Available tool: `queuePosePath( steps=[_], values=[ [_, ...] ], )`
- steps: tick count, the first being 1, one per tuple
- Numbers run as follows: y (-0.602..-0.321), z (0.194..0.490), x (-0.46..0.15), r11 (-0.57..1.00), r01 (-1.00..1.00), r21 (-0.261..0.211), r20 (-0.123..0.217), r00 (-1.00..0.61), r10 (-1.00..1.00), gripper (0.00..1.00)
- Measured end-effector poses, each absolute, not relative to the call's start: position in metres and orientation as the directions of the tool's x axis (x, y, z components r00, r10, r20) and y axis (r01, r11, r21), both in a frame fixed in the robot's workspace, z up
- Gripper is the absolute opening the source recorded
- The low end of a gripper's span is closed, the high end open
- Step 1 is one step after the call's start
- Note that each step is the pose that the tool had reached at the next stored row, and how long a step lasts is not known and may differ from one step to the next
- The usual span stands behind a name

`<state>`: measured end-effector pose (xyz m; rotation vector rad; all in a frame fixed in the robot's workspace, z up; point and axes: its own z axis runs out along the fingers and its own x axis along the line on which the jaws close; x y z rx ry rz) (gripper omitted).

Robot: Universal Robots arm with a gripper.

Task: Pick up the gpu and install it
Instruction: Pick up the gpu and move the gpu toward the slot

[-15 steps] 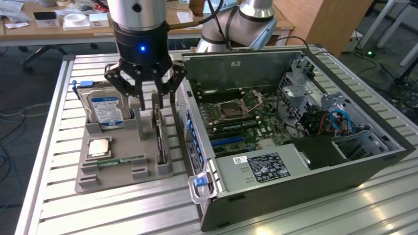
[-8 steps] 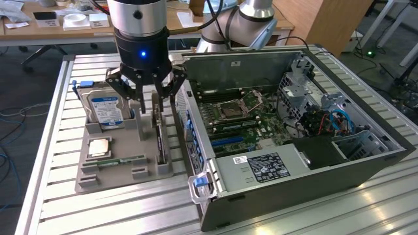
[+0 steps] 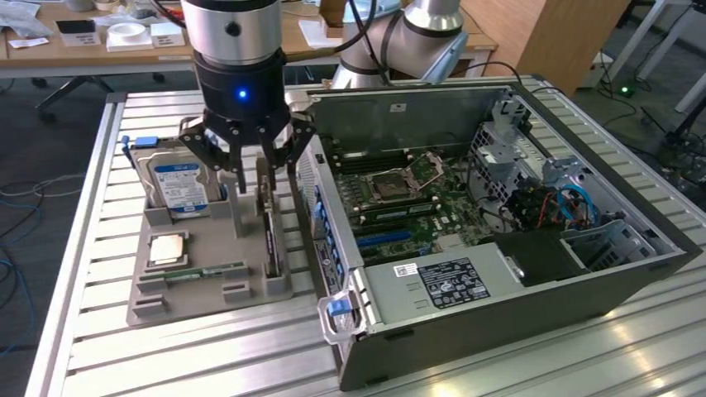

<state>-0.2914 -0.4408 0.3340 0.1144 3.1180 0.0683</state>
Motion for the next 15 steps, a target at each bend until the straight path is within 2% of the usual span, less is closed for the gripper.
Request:
queuePosePath(
  steps=[15],
  values=[
    [-0.4408,0.3231,-0.2914,0.996,0.073,0.045,-0.019,-0.997,0.074,0.42]
  ],
)
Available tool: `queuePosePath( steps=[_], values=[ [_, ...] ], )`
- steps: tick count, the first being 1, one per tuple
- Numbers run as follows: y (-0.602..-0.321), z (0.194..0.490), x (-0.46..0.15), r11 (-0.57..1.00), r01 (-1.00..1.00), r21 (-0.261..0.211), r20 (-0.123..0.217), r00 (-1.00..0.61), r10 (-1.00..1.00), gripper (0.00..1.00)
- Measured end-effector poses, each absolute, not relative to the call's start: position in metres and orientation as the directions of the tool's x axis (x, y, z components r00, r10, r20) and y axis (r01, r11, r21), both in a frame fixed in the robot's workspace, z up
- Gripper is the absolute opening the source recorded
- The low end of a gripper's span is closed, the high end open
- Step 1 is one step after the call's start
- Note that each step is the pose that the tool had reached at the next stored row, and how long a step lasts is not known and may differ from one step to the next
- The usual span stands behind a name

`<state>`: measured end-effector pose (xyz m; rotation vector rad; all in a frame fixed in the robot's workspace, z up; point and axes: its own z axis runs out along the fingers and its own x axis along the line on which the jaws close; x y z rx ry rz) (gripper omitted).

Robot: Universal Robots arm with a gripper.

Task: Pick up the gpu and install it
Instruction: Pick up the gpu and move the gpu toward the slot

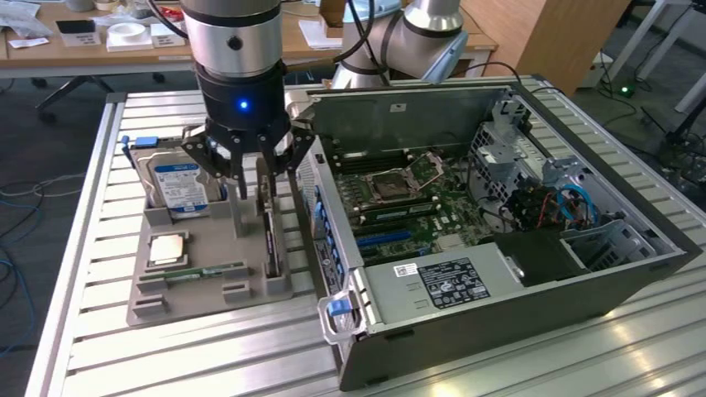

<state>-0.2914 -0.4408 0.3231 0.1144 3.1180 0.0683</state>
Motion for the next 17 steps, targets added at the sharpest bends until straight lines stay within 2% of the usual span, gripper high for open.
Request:
queuePosePath(
  steps=[17],
  values=[
    [-0.441,0.299,-0.291,0.996,0.073,0.044,-0.019,-0.997,0.074,0.42]
  ],
)
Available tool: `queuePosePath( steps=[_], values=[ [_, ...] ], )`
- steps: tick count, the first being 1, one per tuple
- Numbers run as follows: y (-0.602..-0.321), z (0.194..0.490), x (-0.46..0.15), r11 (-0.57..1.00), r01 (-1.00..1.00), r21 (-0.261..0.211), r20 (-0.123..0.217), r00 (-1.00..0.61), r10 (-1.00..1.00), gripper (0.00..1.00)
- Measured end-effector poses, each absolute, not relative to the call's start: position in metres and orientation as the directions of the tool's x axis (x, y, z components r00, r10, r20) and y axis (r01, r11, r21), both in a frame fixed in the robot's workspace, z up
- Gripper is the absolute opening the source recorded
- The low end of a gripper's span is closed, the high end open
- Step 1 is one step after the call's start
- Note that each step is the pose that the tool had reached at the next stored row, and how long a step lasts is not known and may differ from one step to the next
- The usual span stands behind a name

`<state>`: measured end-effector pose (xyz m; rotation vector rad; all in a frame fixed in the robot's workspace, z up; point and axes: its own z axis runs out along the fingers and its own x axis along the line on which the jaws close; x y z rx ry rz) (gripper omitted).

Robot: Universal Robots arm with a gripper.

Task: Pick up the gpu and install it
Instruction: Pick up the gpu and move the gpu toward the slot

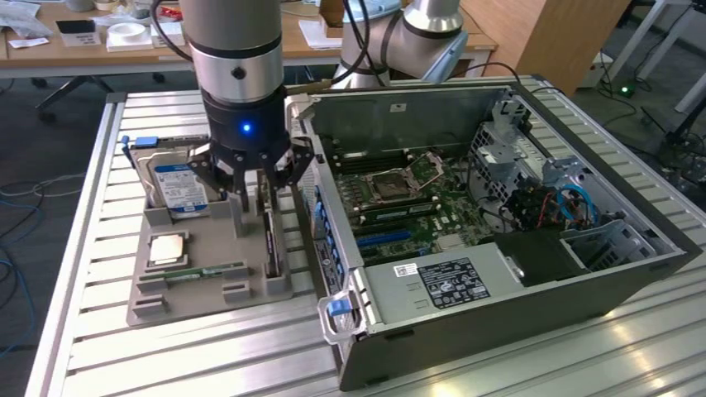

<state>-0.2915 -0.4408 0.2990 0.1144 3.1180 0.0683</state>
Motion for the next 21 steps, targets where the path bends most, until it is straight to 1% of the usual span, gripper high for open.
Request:
queuePosePath(
  steps=[15,21],
  values=[
    [-0.441,0.295,-0.288,0.996,0.073,0.045,-0.019,-0.997,0.074,0.42],
    [-0.441,0.285,-0.288,0.996,0.073,0.045,-0.019,-0.997,0.074,0.42]
  ],
)
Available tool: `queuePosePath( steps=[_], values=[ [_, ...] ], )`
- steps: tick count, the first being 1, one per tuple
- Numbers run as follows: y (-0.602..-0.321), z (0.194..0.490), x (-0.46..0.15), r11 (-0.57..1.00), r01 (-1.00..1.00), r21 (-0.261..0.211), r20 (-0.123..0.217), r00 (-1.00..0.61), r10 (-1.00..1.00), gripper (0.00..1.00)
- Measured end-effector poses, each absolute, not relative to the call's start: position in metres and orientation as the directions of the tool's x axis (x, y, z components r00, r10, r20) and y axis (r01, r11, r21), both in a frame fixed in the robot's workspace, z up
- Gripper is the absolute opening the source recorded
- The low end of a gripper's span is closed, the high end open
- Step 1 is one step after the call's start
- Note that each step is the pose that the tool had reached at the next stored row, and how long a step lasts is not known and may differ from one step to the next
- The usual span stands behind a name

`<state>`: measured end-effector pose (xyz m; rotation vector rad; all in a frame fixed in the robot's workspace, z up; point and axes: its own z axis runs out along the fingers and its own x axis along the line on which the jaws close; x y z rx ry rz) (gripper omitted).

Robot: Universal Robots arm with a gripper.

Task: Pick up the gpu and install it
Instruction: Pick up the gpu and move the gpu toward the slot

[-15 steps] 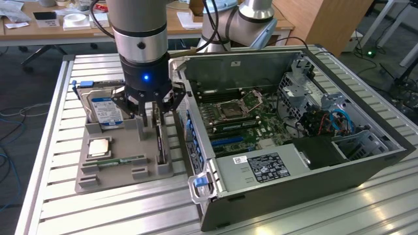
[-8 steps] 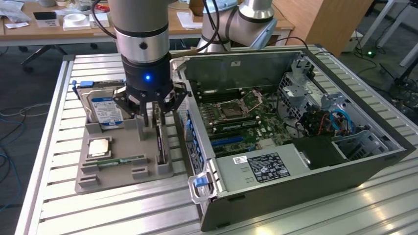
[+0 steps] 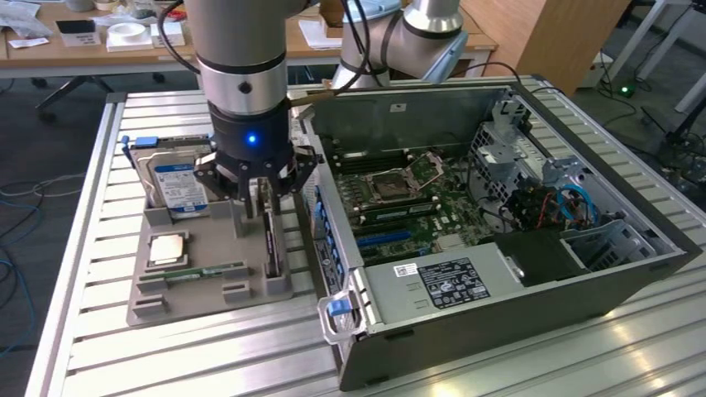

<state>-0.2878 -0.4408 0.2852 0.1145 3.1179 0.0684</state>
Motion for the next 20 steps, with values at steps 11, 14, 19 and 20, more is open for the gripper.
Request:
queuePosePath(
  steps=[11,14,19,20],
  values=[
    [-0.441,0.27,-0.288,0.996,0.073,0.044,-0.019,-0.997,0.074,0.42],
    [-0.441,0.267,-0.288,0.996,0.073,0.045,-0.019,-0.997,0.074,0.42],
    [-0.441,0.265,-0.286,0.997,0.07,0.045,-0.019,-0.997,0.071,0.42],
    [-0.441,0.265,-0.286,0.997,0.069,0.045,-0.019,-0.997,0.07,0.42]
  ],
)
